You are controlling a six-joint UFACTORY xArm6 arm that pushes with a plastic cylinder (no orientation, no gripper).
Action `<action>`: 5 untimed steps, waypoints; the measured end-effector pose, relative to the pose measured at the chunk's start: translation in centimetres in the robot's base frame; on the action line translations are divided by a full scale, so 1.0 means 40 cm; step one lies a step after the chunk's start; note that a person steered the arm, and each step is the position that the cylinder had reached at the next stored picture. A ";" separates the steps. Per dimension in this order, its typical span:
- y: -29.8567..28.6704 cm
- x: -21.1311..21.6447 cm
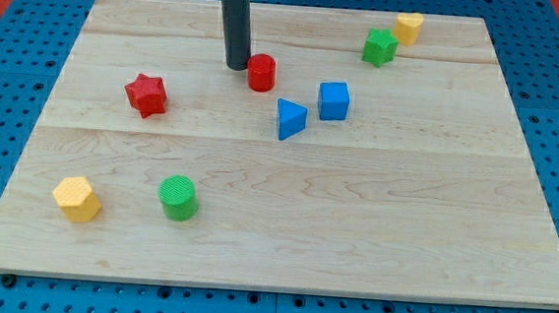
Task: Place the red circle above the blue cube
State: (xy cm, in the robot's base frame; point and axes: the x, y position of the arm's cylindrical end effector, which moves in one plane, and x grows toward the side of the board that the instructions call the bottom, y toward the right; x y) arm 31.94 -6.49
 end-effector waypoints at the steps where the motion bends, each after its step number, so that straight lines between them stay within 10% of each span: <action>1: -0.053 0.001; 5: -0.004 0.035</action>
State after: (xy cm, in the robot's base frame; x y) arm 33.35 -6.63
